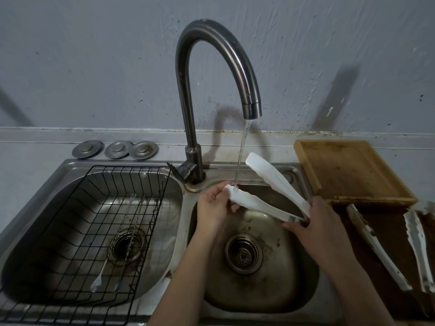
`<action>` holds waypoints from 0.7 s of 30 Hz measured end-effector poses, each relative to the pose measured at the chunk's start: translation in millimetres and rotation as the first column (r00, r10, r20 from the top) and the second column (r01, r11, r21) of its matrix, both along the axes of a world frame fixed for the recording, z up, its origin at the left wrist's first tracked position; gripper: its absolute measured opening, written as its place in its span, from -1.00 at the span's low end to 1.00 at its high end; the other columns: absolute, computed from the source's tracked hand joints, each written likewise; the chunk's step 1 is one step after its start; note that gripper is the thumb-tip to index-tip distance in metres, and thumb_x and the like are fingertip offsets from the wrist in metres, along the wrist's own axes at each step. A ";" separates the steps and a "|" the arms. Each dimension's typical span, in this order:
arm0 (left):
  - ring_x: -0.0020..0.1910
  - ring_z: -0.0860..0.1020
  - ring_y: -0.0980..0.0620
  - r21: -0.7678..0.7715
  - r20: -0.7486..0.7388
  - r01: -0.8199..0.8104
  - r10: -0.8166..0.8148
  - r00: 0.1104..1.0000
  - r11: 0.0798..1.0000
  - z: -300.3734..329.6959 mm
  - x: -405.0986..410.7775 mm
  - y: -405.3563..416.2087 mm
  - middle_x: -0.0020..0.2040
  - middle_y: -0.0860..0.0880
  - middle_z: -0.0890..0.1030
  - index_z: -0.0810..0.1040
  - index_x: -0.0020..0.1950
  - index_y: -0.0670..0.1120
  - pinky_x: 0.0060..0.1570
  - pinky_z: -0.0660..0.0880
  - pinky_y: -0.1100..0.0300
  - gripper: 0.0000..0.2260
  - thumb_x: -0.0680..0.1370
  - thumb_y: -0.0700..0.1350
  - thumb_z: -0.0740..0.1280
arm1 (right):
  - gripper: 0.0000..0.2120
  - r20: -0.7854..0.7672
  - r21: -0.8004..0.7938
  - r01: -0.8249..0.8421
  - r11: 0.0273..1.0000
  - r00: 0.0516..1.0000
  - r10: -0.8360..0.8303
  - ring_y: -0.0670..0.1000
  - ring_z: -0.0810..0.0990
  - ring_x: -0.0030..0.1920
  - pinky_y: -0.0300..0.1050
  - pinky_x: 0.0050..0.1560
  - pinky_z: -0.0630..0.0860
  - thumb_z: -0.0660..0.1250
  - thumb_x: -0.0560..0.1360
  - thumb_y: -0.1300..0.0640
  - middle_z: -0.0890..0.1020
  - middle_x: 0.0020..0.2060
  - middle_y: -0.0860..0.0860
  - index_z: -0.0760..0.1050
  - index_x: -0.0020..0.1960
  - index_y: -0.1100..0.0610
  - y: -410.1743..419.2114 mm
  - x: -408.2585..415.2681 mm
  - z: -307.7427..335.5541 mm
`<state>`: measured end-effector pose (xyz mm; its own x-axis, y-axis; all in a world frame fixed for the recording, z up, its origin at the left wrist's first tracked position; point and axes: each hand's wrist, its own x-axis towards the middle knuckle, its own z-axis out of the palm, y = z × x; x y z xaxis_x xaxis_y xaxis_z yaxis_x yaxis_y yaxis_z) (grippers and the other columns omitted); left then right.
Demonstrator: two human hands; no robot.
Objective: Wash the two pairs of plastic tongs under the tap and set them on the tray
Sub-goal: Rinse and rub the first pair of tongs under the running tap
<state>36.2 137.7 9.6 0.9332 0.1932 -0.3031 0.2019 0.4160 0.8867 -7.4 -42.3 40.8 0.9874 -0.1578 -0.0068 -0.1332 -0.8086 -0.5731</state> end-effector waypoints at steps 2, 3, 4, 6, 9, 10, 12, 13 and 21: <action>-0.53 0.50 0.15 0.128 0.032 -0.063 0.059 0.998 0.990 4.5 0.0 1.2 -0.36 -0.11 0.60 0.57 0.01 -0.31 -0.48 0.47 0.35 -0.87 0.55 -0.32 0.25 | -0.62 0.018 0.022 -0.016 1.000 1.000 0.016 -0.08 0.44 -0.19 -0.23 -0.19 0.41 0.47 0.36 0.08 0.40 -0.20 -0.09 0.26 -0.06 0.04 0.2 1.0 -1.5; -0.55 0.50 0.20 0.194 0.053 -0.091 0.082 0.995 0.977 6.1 0.5 2.9 -0.41 -0.04 0.61 0.58 0.01 -0.32 -0.49 0.46 0.39 -0.87 0.53 -0.33 0.27 | -0.63 0.021 0.034 -0.024 0.999 1.000 0.023 -0.11 0.43 -0.23 -0.27 -0.25 0.37 0.46 0.37 0.09 0.39 -0.24 -0.10 0.26 -0.07 0.04 0.6 2.2 -3.4; -0.56 0.49 0.25 0.255 0.073 -0.111 0.095 0.993 0.961 7.5 1.2 4.7 -0.49 0.05 0.59 0.59 0.00 -0.30 -0.49 0.45 0.42 -0.88 0.51 -0.34 0.29 | -0.65 0.016 0.057 -0.029 0.998 0.999 0.028 -0.13 0.41 -0.27 -0.31 -0.31 0.32 0.46 0.37 0.10 0.38 -0.28 -0.12 0.27 -0.10 0.04 1.2 3.5 -6.0; -0.59 0.44 0.29 0.353 0.099 -0.126 0.097 0.990 0.927 12.1 1.1 7.2 -0.62 0.16 0.49 0.62 -0.03 -0.25 -0.48 0.40 0.45 -0.89 0.49 -0.33 0.32 | -0.66 -0.025 0.148 -0.022 0.989 0.999 0.025 -0.12 0.43 -0.29 -0.32 -0.34 0.30 0.47 0.36 0.11 0.40 -0.32 -0.10 0.27 -0.19 0.01 2.9 6.3 -15.4; -0.60 0.39 0.27 0.464 0.168 -0.172 0.105 0.980 0.869 24.7 -2.1 8.6 -0.61 0.16 0.48 0.63 -0.16 -0.08 -0.49 0.37 0.41 -0.87 0.45 -0.30 0.36 | -0.68 -0.076 0.313 -0.001 0.950 0.997 0.026 -0.05 0.49 -0.31 -0.22 -0.35 0.38 0.52 0.31 0.13 0.48 -0.33 0.00 0.34 -0.20 0.04 6.4 9.7 -34.4; -0.58 0.42 0.27 0.497 0.195 -0.188 0.102 0.975 0.847 30.2 -3.7 7.9 -0.55 0.15 0.52 0.62 -0.18 -0.05 -0.50 0.37 0.43 -0.85 0.44 -0.30 0.37 | -0.69 -0.079 0.370 -0.006 0.929 0.996 0.038 -0.06 0.50 -0.34 -0.22 -0.36 0.42 0.53 0.29 0.17 0.49 -0.36 0.01 0.37 -0.23 0.06 9.8 10.7 -40.5; -0.51 0.48 0.32 0.561 0.253 -0.206 0.071 0.965 0.802 42.7 -6.8 4.2 -0.41 0.15 0.57 0.64 -0.12 -0.08 -0.48 0.37 0.51 -0.86 0.44 -0.29 0.37 | -0.63 -0.078 0.508 -0.021 0.861 0.994 0.071 -0.11 0.46 -0.44 -0.29 -0.43 0.42 0.54 0.25 0.27 0.46 -0.46 -0.01 0.34 -0.37 0.04 20.4 13.8 -53.5; -0.47 0.50 0.35 0.594 0.279 -0.210 0.046 0.959 0.776 48.2 -8.1 2.0 -0.37 0.16 0.58 0.65 -0.08 -0.10 -0.45 0.39 0.53 -0.86 0.44 -0.29 0.37 | -0.59 -0.081 0.557 -0.024 0.830 0.993 0.083 -0.10 0.44 -0.46 -0.27 -0.43 0.41 0.55 0.23 0.30 0.43 -0.49 -0.01 0.30 -0.42 0.04 26.2 16.2 -59.9; -0.11 0.57 0.29 0.758 0.320 -0.036 -0.324 0.890 0.651 68.5 -13.9 6.0 -0.12 0.24 0.60 0.59 0.16 0.04 0.02 0.56 0.27 -0.72 0.46 -0.12 0.42 | -0.58 -0.132 0.874 -0.066 0.481 0.921 0.366 0.20 0.59 -0.15 0.18 -0.01 0.55 0.51 0.29 0.33 0.55 -0.11 0.42 0.38 -0.01 0.46 75.8 30.0 -71.0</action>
